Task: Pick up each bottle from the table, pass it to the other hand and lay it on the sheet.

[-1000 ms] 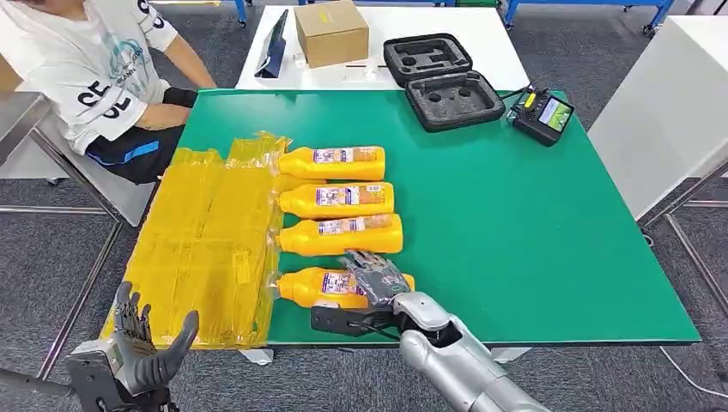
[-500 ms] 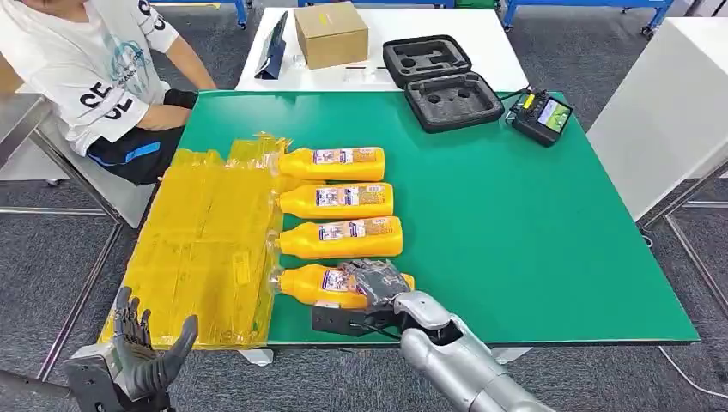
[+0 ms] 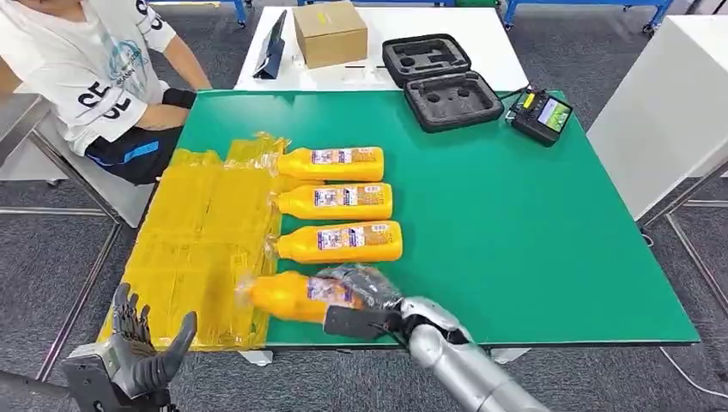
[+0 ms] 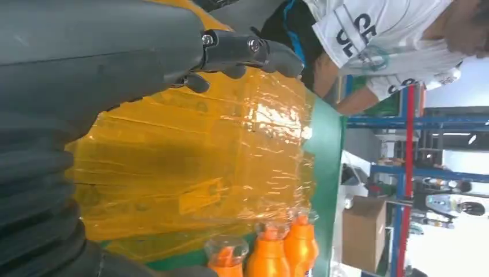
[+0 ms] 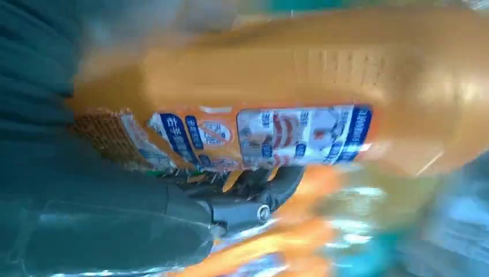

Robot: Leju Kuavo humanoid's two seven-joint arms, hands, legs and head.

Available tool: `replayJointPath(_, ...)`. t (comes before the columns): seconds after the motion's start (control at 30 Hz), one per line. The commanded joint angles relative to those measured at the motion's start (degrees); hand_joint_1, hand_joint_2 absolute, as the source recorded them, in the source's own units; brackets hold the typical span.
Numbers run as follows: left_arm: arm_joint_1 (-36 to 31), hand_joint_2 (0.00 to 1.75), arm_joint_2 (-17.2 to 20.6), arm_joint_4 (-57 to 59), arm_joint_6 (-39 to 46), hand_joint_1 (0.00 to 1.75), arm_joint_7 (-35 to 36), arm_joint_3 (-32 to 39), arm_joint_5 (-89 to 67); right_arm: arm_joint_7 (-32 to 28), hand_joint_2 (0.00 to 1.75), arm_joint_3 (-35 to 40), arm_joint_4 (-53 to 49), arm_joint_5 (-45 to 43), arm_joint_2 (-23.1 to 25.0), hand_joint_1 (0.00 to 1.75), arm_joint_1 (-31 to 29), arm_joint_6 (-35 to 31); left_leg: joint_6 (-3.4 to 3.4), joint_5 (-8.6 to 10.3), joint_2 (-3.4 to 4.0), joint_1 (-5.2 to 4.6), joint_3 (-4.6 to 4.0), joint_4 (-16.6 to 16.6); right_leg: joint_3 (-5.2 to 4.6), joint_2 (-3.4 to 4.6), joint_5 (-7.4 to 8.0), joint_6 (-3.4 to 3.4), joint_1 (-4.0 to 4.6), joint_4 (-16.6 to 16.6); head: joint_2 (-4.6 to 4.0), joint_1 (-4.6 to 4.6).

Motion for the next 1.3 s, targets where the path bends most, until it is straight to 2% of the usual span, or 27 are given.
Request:
replayJointPath(0.03, -0.72, 1.75, -0.94, 2.99, 1.19, 0.00, -0.97, -0.13, 1.24, -10.66, 1.75, -7.22, -19.69, -11.26, 3.65, 1.75, 8.57, -7.16, -0.02, -0.07, -0.13, -0.05, -0.14, 0.00, -0.13, -0.08, -0.13, -0.01, -0.05, 0.06, 0.00, -0.02)
replayJointPath(0.17, 1.05, 1.75, -1.16, 1.41, 1.83, 0.00, -1.20, -0.74, 1.36, -14.92, 1.75, -9.36, -23.09, -14.49, 5.33, 1.75, 12.02, -13.25, -0.02, -0.06, -0.09, -0.03, -0.24, -0.03, -0.20, -0.07, -0.10, 0.00, -0.02, 0.00, 0.00, -0.02)
replayJointPath(0.2, 1.05, 1.75, -1.16, 1.41, 1.83, 0.00, -1.20, -0.74, 1.36, -14.92, 1.75, -9.36, -23.09, -14.49, 5.33, 1.75, 12.02, -13.25, -0.02, -0.13, -0.15, -0.05, -0.16, -0.04, -0.11, -0.11, -0.19, 0.00, -0.04, 0.00, 0.00, -0.02)
replayJointPath(0.23, 1.22, 1.75, -1.16, 1.14, 1.73, 0.00, -1.29, -1.05, 1.96, -14.92, 1.75, -10.22, -23.94, -14.65, 6.07, 1.75, 12.78, -17.79, -0.02, -0.11, -0.11, -0.05, -0.28, -0.02, -0.23, -0.07, -0.15, 0.00, -0.03, 0.01, 0.00, 0.00)
replayJointPath(0.4, 0.78, 1.75, -0.45, 1.96, -2.40, 0.00, -0.08, -2.59, 4.19, -14.92, 1.75, -10.35, -21.34, -14.02, 6.01, 1.75, 13.02, -22.53, 0.00, -0.19, -0.17, -0.07, -0.34, -0.02, -0.27, -0.10, -0.24, 0.10, -0.05, -0.01, 0.00, -0.02)
replayJointPath(0.67, 0.62, 1.75, -0.08, 2.35, -3.73, 0.00, 0.49, -3.21, 4.85, -14.92, 1.75, -10.33, -20.09, -14.36, 6.01, 1.75, 12.89, -22.37, -0.01, -0.24, -0.12, -0.08, -0.22, -0.07, -0.18, -0.04, -0.26, 0.09, -0.06, -0.04, 0.00, -0.02)
replayJointPath(0.8, -0.03, 1.75, 4.44, 3.88, -19.20, 0.00, 4.39, -11.12, 11.66, -14.92, 1.75, -10.41, -10.35, -13.16, 6.73, 1.75, 11.05, -21.47, 0.00, -0.18, -0.13, -0.06, -0.24, -0.11, -0.20, -0.06, -0.21, 0.09, -0.06, -0.09, 0.00, -0.02)
replayJointPath(0.87, -1.44, 1.75, 7.08, 4.42, -22.63, 0.00, 4.69, -16.47, 11.74, -14.87, 1.75, -9.86, -4.33, -13.65, 7.45, 1.75, 9.61, -20.01, 0.00, -0.17, -0.13, -0.06, -0.22, -0.13, -0.17, -0.06, -0.20, 0.09, -0.05, -0.11, 0.00, -0.02)
replayJointPath(1.0, -1.69, 1.75, 7.19, 4.42, -22.67, 0.00, 4.65, -17.21, 11.79, -14.92, 1.75, -9.76, -3.47, -13.72, 7.69, 1.75, 9.37, -19.75, -0.04, -0.23, -0.25, -0.09, 0.18, -0.28, 0.22, -0.11, -0.30, 0.05, -0.08, -0.20, 0.00, 0.00)
replayJointPath(1.07, -1.63, 1.75, 7.41, 4.38, -22.69, 0.00, 4.65, -17.20, 11.80, -14.92, 1.75, -9.72, -3.46, -13.71, 7.74, 1.75, 9.39, -19.78, -0.01, -0.20, -0.09, -0.08, -0.23, -0.11, -0.19, -0.02, -0.21, 0.08, -0.06, -0.07, 0.00, -0.02)
replayJointPath(1.1, -1.54, 1.75, 7.56, 4.39, -22.69, 0.00, 4.65, -17.14, 11.80, -14.92, 1.75, -9.74, -3.47, -13.71, 7.71, 1.75, 9.38, -19.78, -0.04, -0.25, -0.14, -0.08, -0.02, -0.16, 0.02, -0.03, -0.29, 0.05, -0.07, -0.10, 0.00, -0.04)
replayJointPath(1.13, -1.54, 1.75, 7.56, 4.39, -22.69, 0.00, 4.65, -17.14, 11.80, -14.92, 1.75, -9.74, -3.47, -13.71, 7.71, 1.75, 9.38, -19.78, 0.00, -0.18, -0.12, -0.07, -0.29, -0.09, -0.24, -0.05, -0.21, 0.09, -0.06, -0.06, 0.00, 0.00)
replayJointPath(1.17, -1.54, 1.75, 7.56, 4.39, -22.69, 0.00, 4.65, -17.14, 11.80, -14.92, 1.75, -9.74, -3.47, -13.71, 7.71, 1.75, 9.38, -19.78, -0.01, -0.20, -0.12, -0.08, -0.22, -0.12, -0.17, -0.07, -0.24, 0.08, -0.07, -0.08, 0.00, 0.00)
replayJointPath(1.3, -2.78, 1.75, 10.47, 4.06, -22.08, 0.00, 3.47, -21.47, 10.37, -14.71, 1.75, -8.55, 2.47, -13.81, 9.19, 1.75, 8.55, -16.56, -0.01, -0.18, -0.16, -0.06, -0.30, -0.10, -0.23, -0.11, -0.22, 0.09, -0.05, -0.07, 0.00, 0.00)
